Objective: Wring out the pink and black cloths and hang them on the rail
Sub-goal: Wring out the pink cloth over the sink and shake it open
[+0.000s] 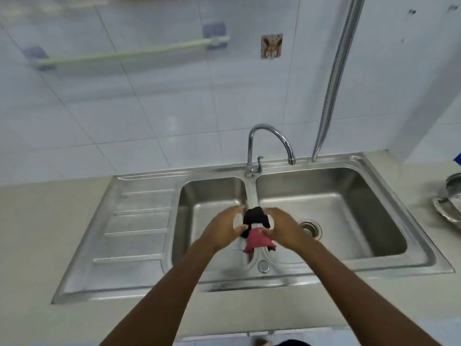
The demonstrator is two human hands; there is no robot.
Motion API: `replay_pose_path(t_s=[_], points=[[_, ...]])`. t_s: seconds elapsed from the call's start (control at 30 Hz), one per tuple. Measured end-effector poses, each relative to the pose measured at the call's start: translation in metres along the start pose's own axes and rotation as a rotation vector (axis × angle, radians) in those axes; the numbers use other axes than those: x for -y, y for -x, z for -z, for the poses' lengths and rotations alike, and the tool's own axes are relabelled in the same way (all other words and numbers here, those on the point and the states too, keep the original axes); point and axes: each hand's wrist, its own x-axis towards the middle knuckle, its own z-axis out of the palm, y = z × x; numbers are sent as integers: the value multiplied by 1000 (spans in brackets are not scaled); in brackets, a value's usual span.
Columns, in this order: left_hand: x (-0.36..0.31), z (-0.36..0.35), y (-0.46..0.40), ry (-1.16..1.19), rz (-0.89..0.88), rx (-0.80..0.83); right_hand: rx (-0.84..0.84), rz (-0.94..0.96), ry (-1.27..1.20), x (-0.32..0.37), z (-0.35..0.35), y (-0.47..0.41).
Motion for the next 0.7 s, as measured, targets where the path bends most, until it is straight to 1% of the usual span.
replay_pose_path(t_s=[0.07,0.1,0.13,0.17,0.23,0.3,0.4,0.5,0.6,0.7], points=[[6,-13,-1,30,84,26,91,-6,0,-7,-14,-8],[11,-21,1,49,129,40,133,-8,33,-19,-27,-15],[13,-26,4,74,169,54,161,-6,120,-35,-42,-25],[17,-33,4,100,193,60,174,-17,139,-54,-59,-37],[22,-40,3,125,210,81,175,-117,137,-92,-90,-58],[28,-42,3,128,209,92,122,-185,175,-95,-105,-60],[41,-40,4,136,212,92,54,-210,179,-92,-119,-62],[59,-34,3,149,211,108,54,-258,186,-89,-119,-72],[74,-28,1,186,182,108,74,-251,242,-80,-110,-79],[87,-24,1,294,198,103,-33,-209,117,-62,-91,-79]])
